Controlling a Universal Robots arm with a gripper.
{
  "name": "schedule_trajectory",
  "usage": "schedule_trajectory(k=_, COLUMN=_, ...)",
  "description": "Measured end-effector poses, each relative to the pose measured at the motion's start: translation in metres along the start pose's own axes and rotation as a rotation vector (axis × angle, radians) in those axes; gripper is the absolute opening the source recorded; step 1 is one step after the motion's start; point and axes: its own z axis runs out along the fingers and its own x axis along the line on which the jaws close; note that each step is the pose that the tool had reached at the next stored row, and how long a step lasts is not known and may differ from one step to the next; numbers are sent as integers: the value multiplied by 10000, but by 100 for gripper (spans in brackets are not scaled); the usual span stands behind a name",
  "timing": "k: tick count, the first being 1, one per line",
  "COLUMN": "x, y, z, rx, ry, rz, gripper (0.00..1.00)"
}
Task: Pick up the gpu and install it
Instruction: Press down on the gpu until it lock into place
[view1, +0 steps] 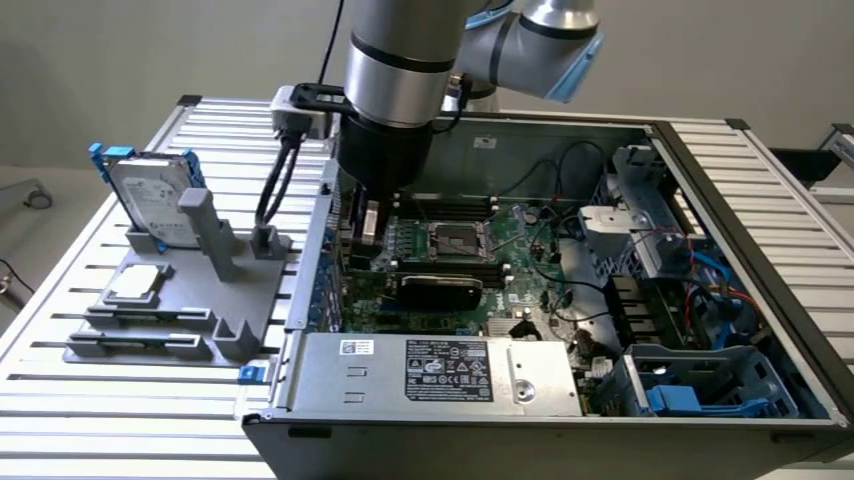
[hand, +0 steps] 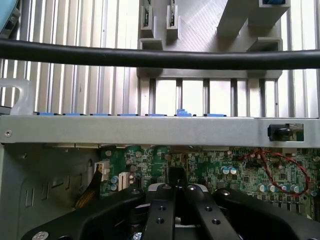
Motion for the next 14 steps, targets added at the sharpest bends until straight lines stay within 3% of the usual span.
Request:
schedule_trajectory(k=5, x=-3, y=11, z=-26, rx=-214, ry=10, rz=-14, gripper=11)
schedule_trajectory(k=14, x=-3, y=26, z=-27, rx=-350, ry=31, rz=13, gripper=11)
